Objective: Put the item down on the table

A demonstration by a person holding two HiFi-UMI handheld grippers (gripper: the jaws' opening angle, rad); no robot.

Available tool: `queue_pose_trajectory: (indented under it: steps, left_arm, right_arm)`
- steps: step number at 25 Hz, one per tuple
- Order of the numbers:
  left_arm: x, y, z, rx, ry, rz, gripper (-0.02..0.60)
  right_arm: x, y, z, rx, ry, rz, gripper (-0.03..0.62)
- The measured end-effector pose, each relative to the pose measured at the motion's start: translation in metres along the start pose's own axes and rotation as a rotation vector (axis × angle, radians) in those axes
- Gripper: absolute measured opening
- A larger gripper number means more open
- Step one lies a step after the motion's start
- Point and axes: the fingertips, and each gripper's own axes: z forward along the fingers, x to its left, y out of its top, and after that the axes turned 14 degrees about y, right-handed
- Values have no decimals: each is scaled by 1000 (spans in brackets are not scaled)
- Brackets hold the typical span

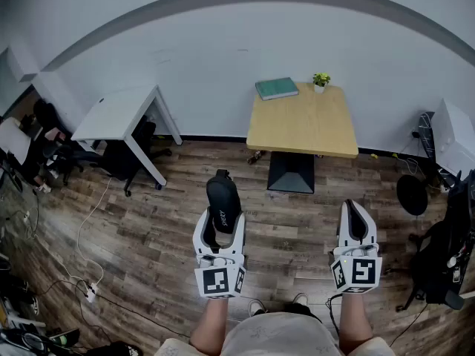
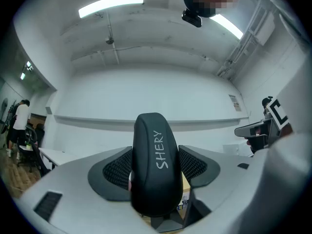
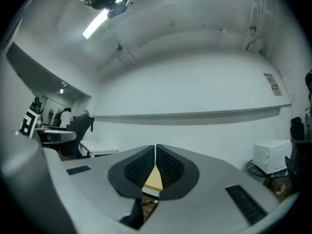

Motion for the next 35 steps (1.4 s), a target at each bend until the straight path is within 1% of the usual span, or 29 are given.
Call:
queue_pose_trajectory:
  steps: [4,10,14,18,25,30,35]
  left_arm:
    - [17,1,-8,-7,8,0,304]
    - [31,2,-12,-13,7,-7,304]
    - [41,2,-13,-13,1,-5,304]
    - [65,1,-16,-12,5,-7,304]
    - [99,-4,-22,-6,4,-9,304]
    - [110,-9,-14,-6,13,-13,304]
    - [117,-17,11,-3,28,-7,304]
  right_arm:
    - [19,-2,4,0,20,-1,15]
    - [39,-1,10,11,38,-23,15]
    - [53,-5,16,17,45,-19,15]
    - [76,-6,24,-3,52,0,17]
    - [113,-10,33,-2,60,-22,17]
    - [117,-18,46,6,57,-6,17]
    - [115,-28,80,6,82,-4,17]
